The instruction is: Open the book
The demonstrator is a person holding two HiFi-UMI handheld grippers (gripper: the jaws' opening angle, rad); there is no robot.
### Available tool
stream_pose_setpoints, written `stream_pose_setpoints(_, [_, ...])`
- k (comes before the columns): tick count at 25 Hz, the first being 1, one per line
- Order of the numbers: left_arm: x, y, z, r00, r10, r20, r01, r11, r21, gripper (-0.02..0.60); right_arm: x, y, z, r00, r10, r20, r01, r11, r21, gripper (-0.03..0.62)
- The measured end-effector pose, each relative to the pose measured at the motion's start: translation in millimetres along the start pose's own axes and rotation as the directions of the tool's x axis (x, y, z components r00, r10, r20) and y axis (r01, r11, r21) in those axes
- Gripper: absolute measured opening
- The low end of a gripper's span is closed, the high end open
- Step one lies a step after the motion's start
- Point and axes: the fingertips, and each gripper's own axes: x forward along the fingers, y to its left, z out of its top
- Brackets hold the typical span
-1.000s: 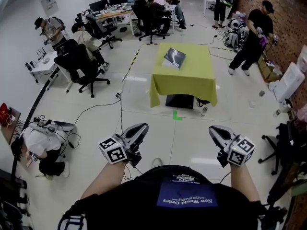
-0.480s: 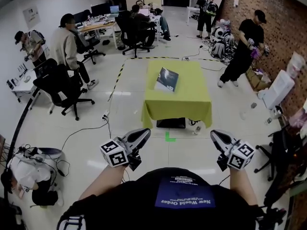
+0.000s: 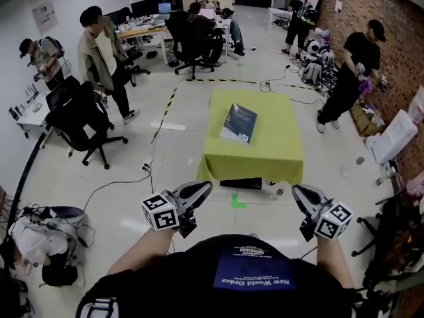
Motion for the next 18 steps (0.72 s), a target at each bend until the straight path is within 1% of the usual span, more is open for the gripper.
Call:
stream_pose_setpoints(5, [49.3, 41.8, 20.3, 0.993, 0.109, 0.047, -0.11, 0.994, 0.007, -0.002, 42.9, -71.7, 26.0, 0.994, 0.107, 0.008, -0.107, 0.994, -0.028, -0.014])
stream_pose_setpoints(9, [89.3, 65.2, 28.3, 0.976, 0.198, 0.086, -0.2, 0.98, 0.014, -0.002, 71.3, -125.5, 46.3, 0.977, 0.213, -0.013, -0.214, 0.975, -0.053, -0.014])
stream_pose_setpoints(11, [105.4, 75.2, 32.7, 0.967, 0.236, 0.099, -0.239, 0.971, 0.014, -0.002, 82.9, -148.6, 55.0, 0.968, 0.249, -0.019, -0.249, 0.966, -0.068, -0.014])
stream_pose_setpoints(14, [129.6, 89.6, 41.2, 0.956, 0.274, 0.103, -0.275, 0.961, -0.004, -0.002, 101.9, -182.4, 69.1, 0.965, 0.262, -0.027, -0.263, 0.961, -0.083, -0.014])
stream_pose_setpoints(18, [152.3, 116.9, 45.4, 0.951, 0.298, 0.075, -0.298, 0.954, -0.016, -0.002, 123.5, -217.8, 72.9, 0.968, 0.248, -0.029, -0.249, 0.966, -0.073, -0.014])
